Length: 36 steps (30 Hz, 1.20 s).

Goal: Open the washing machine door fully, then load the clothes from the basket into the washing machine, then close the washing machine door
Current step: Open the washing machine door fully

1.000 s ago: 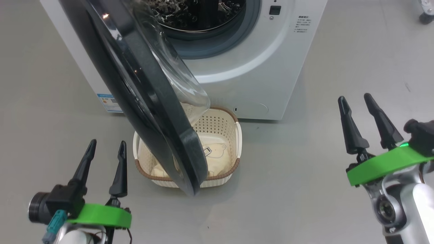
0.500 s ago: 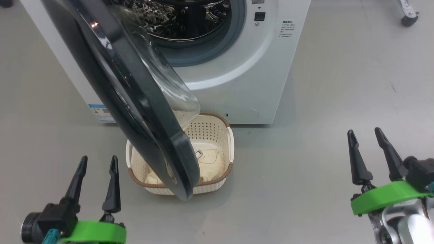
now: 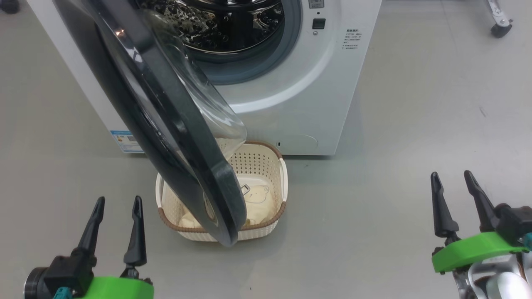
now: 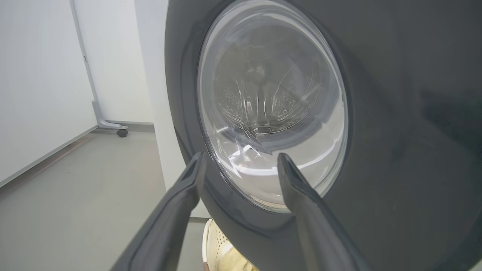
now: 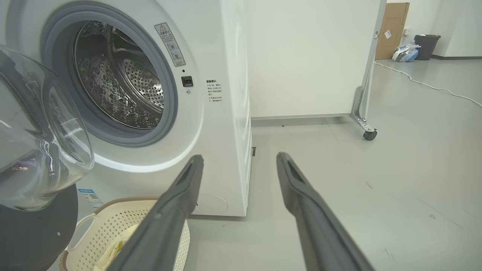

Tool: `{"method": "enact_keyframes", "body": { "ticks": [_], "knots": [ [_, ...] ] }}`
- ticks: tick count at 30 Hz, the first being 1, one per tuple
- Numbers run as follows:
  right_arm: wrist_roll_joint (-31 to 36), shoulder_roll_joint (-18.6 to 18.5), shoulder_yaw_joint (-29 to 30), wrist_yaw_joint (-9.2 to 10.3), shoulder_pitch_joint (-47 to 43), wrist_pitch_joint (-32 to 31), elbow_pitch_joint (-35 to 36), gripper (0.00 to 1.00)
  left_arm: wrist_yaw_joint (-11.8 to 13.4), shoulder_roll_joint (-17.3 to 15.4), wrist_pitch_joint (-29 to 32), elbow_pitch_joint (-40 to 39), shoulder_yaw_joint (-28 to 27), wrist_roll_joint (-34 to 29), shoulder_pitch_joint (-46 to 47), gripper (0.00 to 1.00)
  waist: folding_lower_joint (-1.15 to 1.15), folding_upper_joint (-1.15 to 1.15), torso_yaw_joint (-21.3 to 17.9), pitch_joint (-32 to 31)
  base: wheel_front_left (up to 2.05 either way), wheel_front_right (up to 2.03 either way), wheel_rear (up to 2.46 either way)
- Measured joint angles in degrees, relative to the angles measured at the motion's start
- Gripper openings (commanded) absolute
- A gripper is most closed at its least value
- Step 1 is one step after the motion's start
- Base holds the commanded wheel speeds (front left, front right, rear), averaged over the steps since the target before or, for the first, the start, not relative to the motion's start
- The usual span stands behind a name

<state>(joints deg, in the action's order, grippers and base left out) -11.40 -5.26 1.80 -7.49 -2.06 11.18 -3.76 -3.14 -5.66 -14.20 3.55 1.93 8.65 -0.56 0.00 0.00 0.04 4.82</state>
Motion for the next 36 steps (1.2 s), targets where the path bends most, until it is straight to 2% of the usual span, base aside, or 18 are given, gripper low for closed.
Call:
{"method": "enact_keyframes", "body": {
  "ticks": [19, 20, 22, 30, 36],
  "knots": [
    [1.72, 0.56, 0.33, 0.00, -0.03, -0.02, -0.58, 1.00, -0.01, 0.41, 0.00, 0.52, 0.09, 0.00, -0.90, 1.00, 0.00, 0.00, 0.38, -0.60, 0.00, 0.00, 0.00],
    [1.83, 0.57, 0.36, 0.00, -0.03, -0.02, -0.58, 1.00, -0.02, 0.41, 0.00, 0.58, 0.10, 0.00, -0.90, 0.85, 0.00, 0.00, 0.38, -0.59, 0.00, 0.00, 0.00],
    [1.89, 0.63, 0.44, 0.00, -0.05, -0.02, -0.53, 1.00, -0.02, 0.43, 0.00, 0.66, 0.12, 0.00, -0.90, 0.00, 0.00, 0.00, 0.41, -0.54, 0.00, 0.00, 0.00],
    [1.92, 1.15, 1.12, 0.00, -0.13, -0.02, -0.54, 1.00, -0.03, 0.58, 0.00, -0.76, -0.07, 0.01, -0.79, 0.00, 0.00, 0.00, 0.85, -0.62, 0.00, 0.00, 0.00],
    [1.91, 1.25, 1.70, 0.00, -0.19, -0.01, -0.84, 1.00, -0.36, -0.14, -0.25, -8.14, -0.02, -0.74, 2.62, 0.00, 0.00, 0.00, 1.57, -1.30, 0.00, 0.00, 0.00]
  ]
}}
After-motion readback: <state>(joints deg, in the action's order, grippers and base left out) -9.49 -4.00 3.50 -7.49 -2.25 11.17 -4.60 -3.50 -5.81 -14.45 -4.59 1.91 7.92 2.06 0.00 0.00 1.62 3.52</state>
